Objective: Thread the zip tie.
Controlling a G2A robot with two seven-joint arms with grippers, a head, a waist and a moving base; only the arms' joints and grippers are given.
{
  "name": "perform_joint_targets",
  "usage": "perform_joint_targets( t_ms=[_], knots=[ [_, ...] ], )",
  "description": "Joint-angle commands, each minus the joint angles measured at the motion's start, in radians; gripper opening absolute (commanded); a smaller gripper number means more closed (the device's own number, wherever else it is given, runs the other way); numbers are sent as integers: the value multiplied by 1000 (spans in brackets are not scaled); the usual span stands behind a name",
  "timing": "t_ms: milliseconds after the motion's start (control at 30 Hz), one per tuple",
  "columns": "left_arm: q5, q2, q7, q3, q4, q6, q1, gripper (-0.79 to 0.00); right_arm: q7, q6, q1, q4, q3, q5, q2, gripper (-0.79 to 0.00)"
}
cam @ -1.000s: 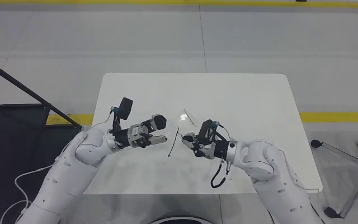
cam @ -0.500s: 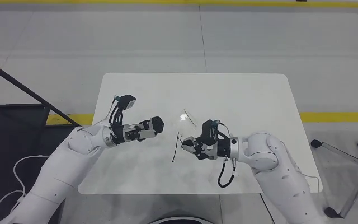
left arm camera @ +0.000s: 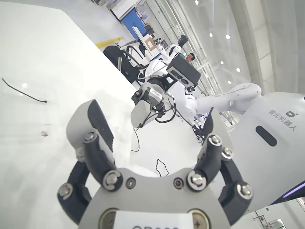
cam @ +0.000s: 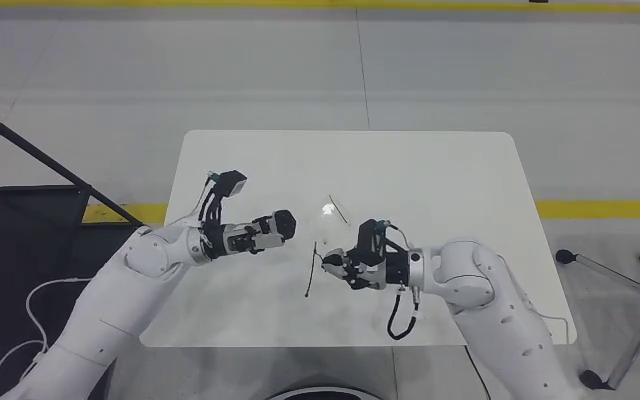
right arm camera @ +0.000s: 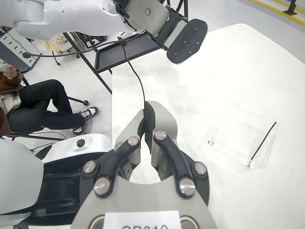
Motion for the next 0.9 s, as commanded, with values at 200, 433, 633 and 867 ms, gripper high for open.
perform_joint_targets(
  t_ms=[200, 433, 633, 867],
  knots=[
    [40, -15, 13, 28, -16, 18, -12, -62, 8, -13, 24, 20, -28, 4, 4, -785],
    [41, -27, 7, 41, -8, -8, -23, -366, 15, -8, 42, 34, -47, 16, 9, -785],
    [31, -33, -14, 50, -6, -24, -28, -456, 18, -2, 51, 38, -59, 21, 13, -785],
    [19, -39, -31, 50, 2, -32, -33, -511, 15, 5, 59, 43, -69, 26, 18, -785]
  ],
)
